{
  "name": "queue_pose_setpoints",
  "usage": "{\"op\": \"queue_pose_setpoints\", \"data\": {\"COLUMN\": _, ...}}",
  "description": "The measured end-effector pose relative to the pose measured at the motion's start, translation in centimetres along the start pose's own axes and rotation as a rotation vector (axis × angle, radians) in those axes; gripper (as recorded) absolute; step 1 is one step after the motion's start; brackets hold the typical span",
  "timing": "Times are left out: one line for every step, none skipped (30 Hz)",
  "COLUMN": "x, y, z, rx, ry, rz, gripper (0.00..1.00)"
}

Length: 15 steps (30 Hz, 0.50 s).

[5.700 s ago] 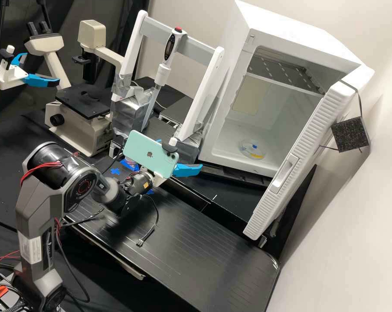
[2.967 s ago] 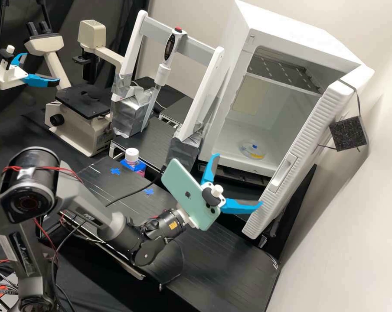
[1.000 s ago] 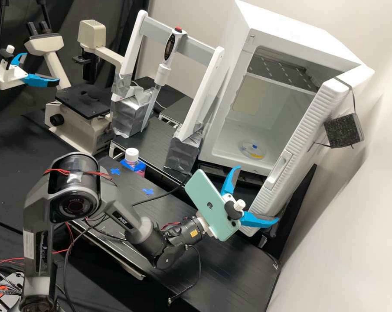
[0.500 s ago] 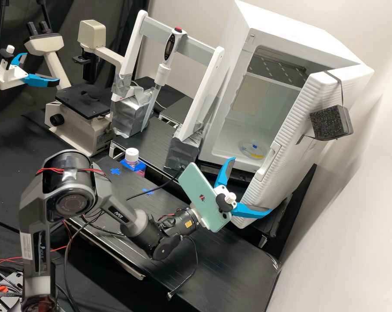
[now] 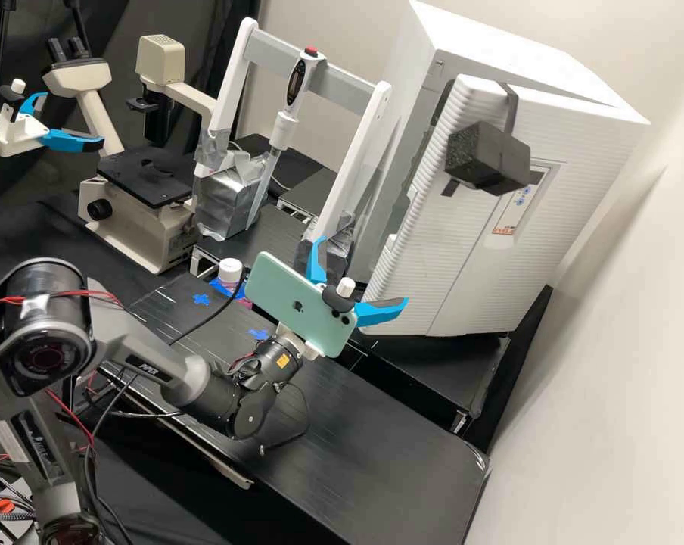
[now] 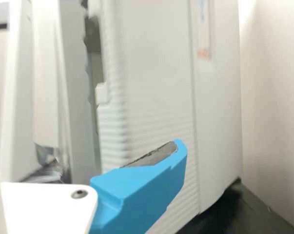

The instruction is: Close the door

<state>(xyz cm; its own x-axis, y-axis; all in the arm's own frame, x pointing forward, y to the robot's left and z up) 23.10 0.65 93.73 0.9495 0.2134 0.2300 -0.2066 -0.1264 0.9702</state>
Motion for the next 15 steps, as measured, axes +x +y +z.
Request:
{"op": "queue_pose_setpoints", "data": {"x": -0.01, "y": -0.03, "z": -0.09, "rx": 0.000, "ry": 0.007, "rz": 0.000, "gripper": 1.00}}
{"op": "queue_pose_setpoints", "data": {"x": -0.01, "y": -0.05, "z": -0.14, "rx": 0.000, "ry": 0.008, "rz": 0.000, "gripper": 1.00}}
{"op": "queue_pose_setpoints", "data": {"x": -0.01, "y": -0.05, "z": -0.14, "rx": 0.000, "ry": 0.008, "rz": 0.000, "gripper": 1.00}}
{"op": "queue_pose_setpoints", "data": {"x": 0.00, "y": -0.07, "z": -0.15, "rx": 0.001, "ry": 0.009, "rz": -0.001, "gripper": 1.00}}
{"op": "queue_pose_setpoints", "data": {"x": 0.00, "y": -0.07, "z": -0.15, "rx": 0.001, "ry": 0.009, "rz": -0.001, "gripper": 1.00}}
{"op": "queue_pose_setpoints", "data": {"x": 0.00, "y": -0.07, "z": -0.15, "rx": 0.001, "ry": 0.009, "rz": -0.001, "gripper": 1.00}}
{"op": "queue_pose_setpoints", "data": {"x": 0.02, "y": -0.10, "z": -0.07, "rx": 0.002, "ry": 0.007, "rz": -0.002, "gripper": 1.00}}
{"op": "queue_pose_setpoints", "data": {"x": 0.02, "y": -0.11, "z": -0.05, "rx": 0.003, "ry": 0.006, "rz": -0.003, "gripper": 1.00}}
{"op": "queue_pose_setpoints", "data": {"x": 0.04, "y": -0.15, "z": 0.05, "rx": 0.005, "ry": 0.003, "rz": -0.004, "gripper": 1.00}}
{"op": "queue_pose_setpoints", "data": {"x": 0.05, "y": -0.19, "z": 0.15, "rx": 0.007, "ry": 0.000, "rz": -0.006, "gripper": 1.00}}
{"op": "queue_pose_setpoints", "data": {"x": 0.06, "y": -0.22, "z": 0.23, "rx": 0.008, "ry": -0.002, "rz": -0.007, "gripper": 1.00}}
{"op": "queue_pose_setpoints", "data": {"x": 0.12, "y": -0.34, "z": 0.27, "rx": 0.012, "ry": -0.002, "rz": -0.011, "gripper": 1.00}}
{"op": "queue_pose_setpoints", "data": {"x": 0.17, "y": -0.47, "z": 0.33, "rx": 0.015, "ry": -0.003, "rz": -0.016, "gripper": 1.00}}
{"op": "queue_pose_setpoints", "data": {"x": 0.22, "y": -0.58, "z": 0.31, "rx": 0.017, "ry": -0.001, "rz": -0.020, "gripper": 1.00}}
{"op": "queue_pose_setpoints", "data": {"x": 0.24, "y": -0.63, "z": 0.28, "rx": 0.018, "ry": 0.001, "rz": -0.022, "gripper": 1.00}}
